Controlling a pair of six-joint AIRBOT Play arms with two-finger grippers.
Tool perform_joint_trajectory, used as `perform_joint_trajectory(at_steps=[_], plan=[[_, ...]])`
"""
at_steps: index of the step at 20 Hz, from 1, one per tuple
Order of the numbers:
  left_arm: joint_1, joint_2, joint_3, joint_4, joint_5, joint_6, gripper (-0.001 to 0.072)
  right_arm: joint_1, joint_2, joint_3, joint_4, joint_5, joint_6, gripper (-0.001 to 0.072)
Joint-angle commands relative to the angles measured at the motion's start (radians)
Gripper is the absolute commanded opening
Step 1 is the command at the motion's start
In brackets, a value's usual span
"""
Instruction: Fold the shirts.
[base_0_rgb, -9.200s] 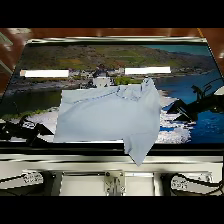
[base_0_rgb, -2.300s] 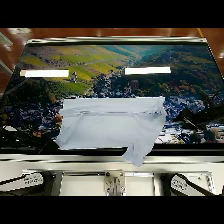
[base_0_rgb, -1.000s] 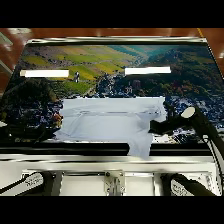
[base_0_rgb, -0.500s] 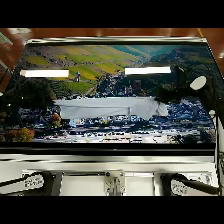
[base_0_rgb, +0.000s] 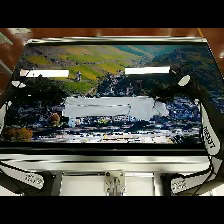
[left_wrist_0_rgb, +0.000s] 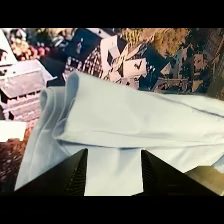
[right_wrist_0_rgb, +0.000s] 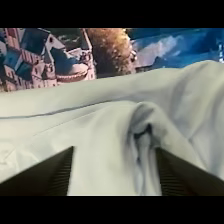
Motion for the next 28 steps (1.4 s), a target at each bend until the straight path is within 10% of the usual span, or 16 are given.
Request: perform_joint_trajectory(at_steps=[1,6,19,20,22,28], plan=[[0.042,-0.030,0.067,0.111,-0.148,-0.031,0.0420,-0.039,0.006,0.020,-0.059,0.057,-0.053,0.0666],[0.134,0.008,0.158,0.261,-0.399,-0.100,0.0407,-0.223,0.016,0.022,-0.040,0.299,-0.056,0.0702],[0.000,0.169,0.158,0.263,-0.385,-0.093,0.0393,-0.225,-0.239,0.022,0.314,0.274,-0.133,0.0697],[-0.016,0.169,0.158,0.263,-0.373,-0.094,0.0393,-0.210,-0.239,0.023,0.315,0.269,-0.154,0.0606],[-0.051,0.169,0.158,0.260,-0.335,-0.093,0.0390,-0.201,-0.222,0.029,0.320,0.275,-0.179,0.0060],[-0.242,0.141,0.158,0.103,-0.051,-0.093,0.0047,-0.211,0.006,0.029,0.330,0.322,-0.220,0.0068]])
